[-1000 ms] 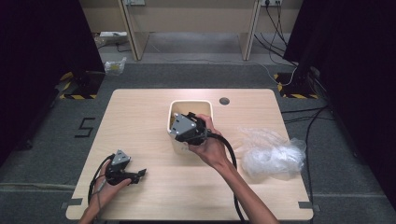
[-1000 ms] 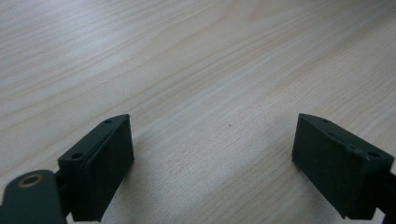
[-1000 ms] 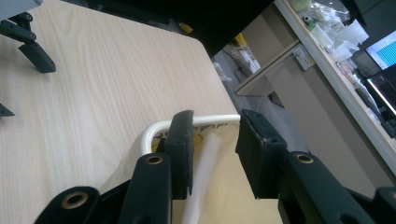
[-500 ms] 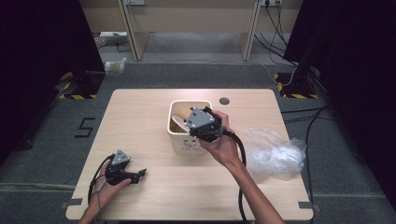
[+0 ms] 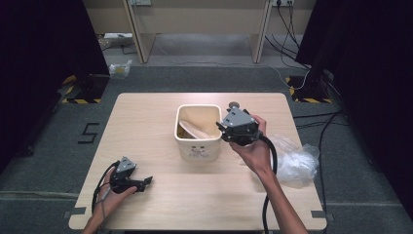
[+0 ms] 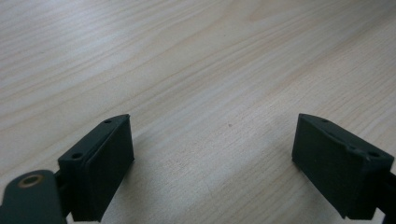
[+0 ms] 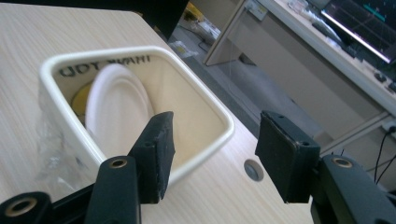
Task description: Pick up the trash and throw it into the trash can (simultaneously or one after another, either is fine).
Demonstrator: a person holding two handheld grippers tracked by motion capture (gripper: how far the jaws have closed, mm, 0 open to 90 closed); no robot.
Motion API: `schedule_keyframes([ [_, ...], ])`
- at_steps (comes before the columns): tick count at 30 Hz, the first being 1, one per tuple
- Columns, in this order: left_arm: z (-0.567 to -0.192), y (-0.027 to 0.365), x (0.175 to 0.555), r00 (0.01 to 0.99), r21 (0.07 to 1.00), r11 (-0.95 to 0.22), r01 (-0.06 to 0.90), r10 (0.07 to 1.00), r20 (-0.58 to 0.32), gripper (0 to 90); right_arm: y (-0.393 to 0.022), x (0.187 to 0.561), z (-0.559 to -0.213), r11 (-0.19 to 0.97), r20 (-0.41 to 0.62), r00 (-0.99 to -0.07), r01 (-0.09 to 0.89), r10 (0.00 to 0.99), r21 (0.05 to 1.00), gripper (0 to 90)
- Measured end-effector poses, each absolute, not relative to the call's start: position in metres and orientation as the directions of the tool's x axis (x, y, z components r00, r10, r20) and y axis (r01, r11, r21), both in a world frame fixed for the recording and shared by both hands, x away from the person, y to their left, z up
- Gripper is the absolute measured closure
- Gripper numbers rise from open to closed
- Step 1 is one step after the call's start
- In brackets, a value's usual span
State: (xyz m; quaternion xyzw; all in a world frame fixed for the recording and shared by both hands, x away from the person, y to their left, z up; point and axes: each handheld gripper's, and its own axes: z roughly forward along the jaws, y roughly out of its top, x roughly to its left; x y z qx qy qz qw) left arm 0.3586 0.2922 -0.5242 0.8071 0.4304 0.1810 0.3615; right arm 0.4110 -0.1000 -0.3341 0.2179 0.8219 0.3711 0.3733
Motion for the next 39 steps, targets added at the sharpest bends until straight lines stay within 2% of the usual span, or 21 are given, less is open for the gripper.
schedule_keyframes([
  [22,-0.524,0.292,0.359,0.566,0.737,-0.371,0.564,0.824,-0.018,11.6,-0.191,0.417,-0.393,0.543,-0.324,-0.513,0.363,0.795,0.757,43.2],
  [39,-0.524,0.292,0.359,0.565,0.739,-0.368,0.565,0.825,-0.020,11.5,-0.208,0.429,-0.427,0.534,-0.261,-0.514,0.505,0.817,0.678,27.9],
])
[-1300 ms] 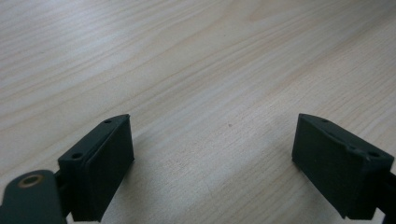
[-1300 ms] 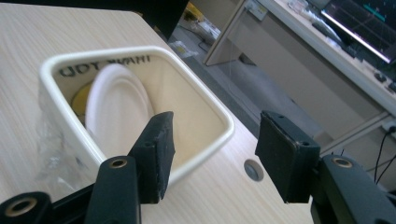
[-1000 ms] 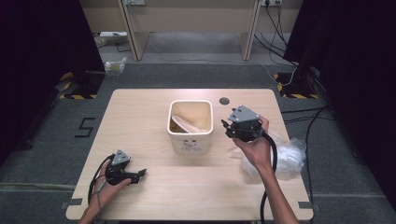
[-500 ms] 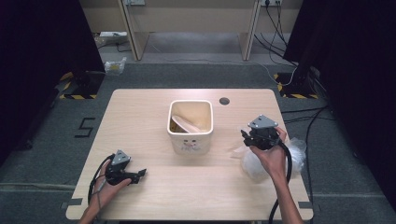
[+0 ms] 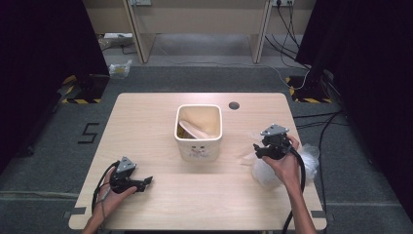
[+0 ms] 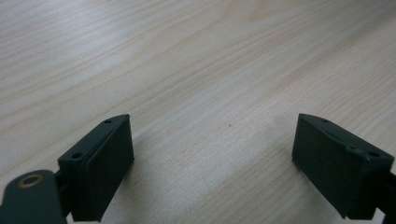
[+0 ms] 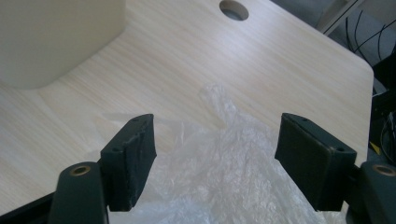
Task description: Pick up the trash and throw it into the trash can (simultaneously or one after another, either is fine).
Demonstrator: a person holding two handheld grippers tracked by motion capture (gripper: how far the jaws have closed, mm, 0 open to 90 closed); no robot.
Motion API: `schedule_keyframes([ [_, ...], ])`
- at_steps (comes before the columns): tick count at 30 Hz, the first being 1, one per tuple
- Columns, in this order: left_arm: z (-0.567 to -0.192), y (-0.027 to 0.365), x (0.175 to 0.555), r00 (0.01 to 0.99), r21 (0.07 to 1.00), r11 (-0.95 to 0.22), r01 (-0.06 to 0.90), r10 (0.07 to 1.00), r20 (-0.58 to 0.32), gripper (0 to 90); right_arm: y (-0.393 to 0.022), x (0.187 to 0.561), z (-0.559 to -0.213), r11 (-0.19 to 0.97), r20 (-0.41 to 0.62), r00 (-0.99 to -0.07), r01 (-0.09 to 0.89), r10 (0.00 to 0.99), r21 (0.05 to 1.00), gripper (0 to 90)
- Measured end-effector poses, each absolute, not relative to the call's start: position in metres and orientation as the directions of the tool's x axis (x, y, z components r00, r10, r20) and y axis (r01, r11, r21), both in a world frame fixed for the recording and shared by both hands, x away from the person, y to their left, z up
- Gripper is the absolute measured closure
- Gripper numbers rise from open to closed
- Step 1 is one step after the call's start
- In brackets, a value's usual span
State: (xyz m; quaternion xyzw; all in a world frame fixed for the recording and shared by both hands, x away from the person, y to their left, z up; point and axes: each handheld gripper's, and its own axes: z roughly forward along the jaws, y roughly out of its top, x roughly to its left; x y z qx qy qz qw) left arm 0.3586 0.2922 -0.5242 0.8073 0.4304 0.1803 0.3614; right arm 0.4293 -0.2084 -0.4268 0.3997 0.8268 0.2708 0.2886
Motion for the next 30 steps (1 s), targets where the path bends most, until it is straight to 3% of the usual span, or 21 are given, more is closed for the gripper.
schedule_keyframes([
  [8,-0.524,0.292,0.359,0.564,0.739,-0.368,0.564,0.826,-0.019,11.5,-0.216,0.435,-0.439,0.516,-0.224,-0.506,0.565,0.833,0.644,23.4],
  [20,-0.524,0.292,0.359,0.564,0.740,-0.368,0.564,0.826,-0.019,11.5,-0.223,0.443,-0.454,0.488,-0.161,-0.501,0.637,0.850,0.596,25.8],
  [27,-0.524,0.292,0.359,0.565,0.738,-0.369,0.565,0.825,-0.020,11.6,-0.230,0.448,-0.467,0.451,-0.099,-0.488,0.685,0.867,0.571,35.8],
  [30,-0.524,0.292,0.359,0.565,0.739,-0.369,0.565,0.825,-0.020,11.6,-0.233,0.450,-0.471,0.445,-0.062,-0.502,0.693,0.862,0.568,49.2],
])
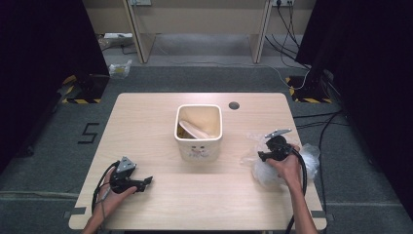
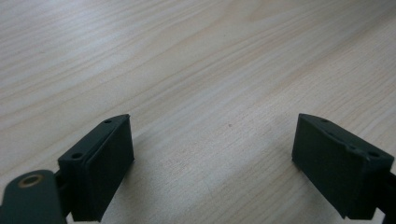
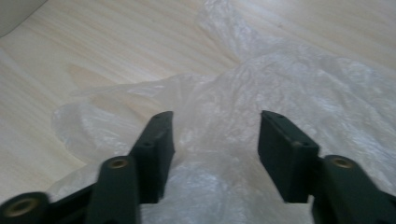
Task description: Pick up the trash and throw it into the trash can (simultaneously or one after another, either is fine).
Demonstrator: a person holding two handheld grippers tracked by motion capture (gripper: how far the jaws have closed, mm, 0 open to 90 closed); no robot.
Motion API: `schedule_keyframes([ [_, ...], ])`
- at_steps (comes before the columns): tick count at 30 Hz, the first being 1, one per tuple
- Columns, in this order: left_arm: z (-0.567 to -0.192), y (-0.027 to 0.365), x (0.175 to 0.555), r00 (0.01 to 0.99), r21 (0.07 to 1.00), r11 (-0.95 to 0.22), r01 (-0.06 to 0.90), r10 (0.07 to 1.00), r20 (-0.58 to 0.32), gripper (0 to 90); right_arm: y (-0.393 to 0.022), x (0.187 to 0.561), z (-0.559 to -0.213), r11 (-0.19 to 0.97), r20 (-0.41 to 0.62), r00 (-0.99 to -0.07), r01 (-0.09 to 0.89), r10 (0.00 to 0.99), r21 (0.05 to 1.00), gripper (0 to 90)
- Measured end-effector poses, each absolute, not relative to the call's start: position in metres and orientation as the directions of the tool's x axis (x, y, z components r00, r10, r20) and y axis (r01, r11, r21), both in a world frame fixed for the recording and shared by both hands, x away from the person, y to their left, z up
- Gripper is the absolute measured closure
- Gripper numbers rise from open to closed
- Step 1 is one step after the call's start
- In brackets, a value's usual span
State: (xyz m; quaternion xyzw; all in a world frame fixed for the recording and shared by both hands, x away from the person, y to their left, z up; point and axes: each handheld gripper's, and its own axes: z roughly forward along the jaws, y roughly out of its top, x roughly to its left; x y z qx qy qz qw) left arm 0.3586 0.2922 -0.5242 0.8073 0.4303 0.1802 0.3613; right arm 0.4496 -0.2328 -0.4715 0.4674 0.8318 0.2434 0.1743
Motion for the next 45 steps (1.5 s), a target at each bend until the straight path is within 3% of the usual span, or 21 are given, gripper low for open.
schedule_keyframes([
  [4,-0.524,0.292,0.359,0.565,0.739,-0.368,0.565,0.825,-0.020,11.5,-0.234,0.450,-0.471,0.445,-0.039,-0.523,0.682,0.851,0.581,68.1],
  [7,-0.524,0.292,0.359,0.565,0.738,-0.368,0.565,0.825,-0.020,11.6,-0.234,0.448,-0.467,0.446,-0.033,-0.540,0.657,0.841,0.608,77.2],
  [14,-0.524,0.292,0.359,0.565,0.739,-0.368,0.565,0.825,-0.020,11.5,-0.236,0.441,-0.450,0.431,-0.021,-0.568,0.599,0.822,0.675,88.2],
  [45,-0.524,0.292,0.359,0.565,0.738,-0.369,0.565,0.825,-0.020,11.6,-0.213,0.418,-0.355,0.401,-0.087,-0.650,0.352,0.755,0.846,90.0],
])
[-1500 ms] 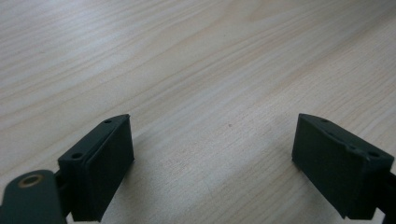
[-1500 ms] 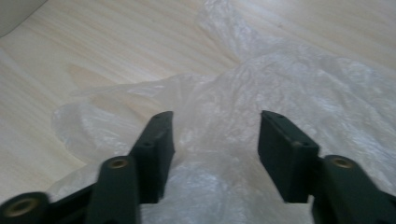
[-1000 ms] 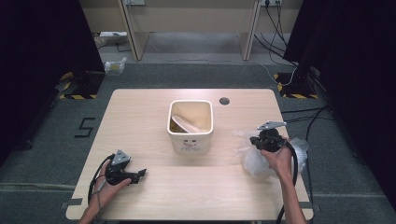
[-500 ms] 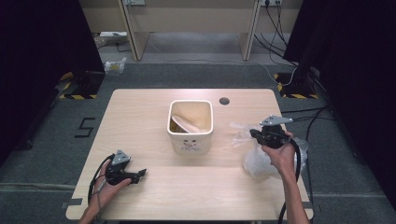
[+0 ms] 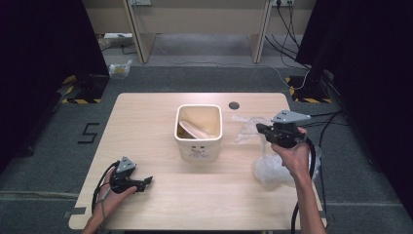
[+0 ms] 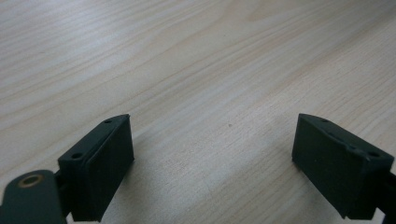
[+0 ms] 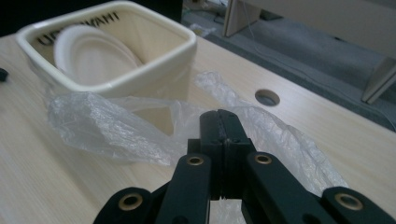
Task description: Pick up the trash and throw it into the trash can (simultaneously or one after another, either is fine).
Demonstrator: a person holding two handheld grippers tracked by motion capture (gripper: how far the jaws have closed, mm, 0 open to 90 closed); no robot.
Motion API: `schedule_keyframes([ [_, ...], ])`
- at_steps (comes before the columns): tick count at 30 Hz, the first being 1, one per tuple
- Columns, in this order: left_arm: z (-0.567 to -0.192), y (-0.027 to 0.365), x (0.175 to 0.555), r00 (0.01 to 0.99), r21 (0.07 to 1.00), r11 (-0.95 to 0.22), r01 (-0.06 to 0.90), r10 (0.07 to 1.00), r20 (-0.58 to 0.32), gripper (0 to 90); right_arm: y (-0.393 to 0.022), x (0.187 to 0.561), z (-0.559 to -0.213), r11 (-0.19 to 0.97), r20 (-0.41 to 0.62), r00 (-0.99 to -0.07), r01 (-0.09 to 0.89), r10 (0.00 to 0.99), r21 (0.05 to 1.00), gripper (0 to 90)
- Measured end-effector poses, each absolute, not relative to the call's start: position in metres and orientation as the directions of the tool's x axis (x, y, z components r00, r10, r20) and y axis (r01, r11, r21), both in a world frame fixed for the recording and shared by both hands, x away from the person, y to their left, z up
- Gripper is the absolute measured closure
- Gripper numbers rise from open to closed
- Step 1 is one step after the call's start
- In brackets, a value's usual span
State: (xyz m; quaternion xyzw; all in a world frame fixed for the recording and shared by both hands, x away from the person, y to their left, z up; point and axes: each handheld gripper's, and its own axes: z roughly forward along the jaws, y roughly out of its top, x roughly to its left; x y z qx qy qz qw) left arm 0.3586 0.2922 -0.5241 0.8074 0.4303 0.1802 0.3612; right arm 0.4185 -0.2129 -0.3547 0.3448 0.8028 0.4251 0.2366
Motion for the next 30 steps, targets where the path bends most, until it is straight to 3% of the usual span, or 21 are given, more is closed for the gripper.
schedule_keyframes([
  [18,-0.524,0.292,0.359,0.565,0.738,-0.369,0.565,0.825,-0.020,11.6,-0.143,0.409,-0.299,0.435,-0.148,-0.767,0.183,0.624,0.881,90.0],
  [30,-0.524,0.292,0.359,0.564,0.740,-0.367,0.564,0.826,-0.020,11.6,-0.084,0.408,-0.289,0.444,-0.152,-0.849,0.106,0.507,0.890,90.0],
])
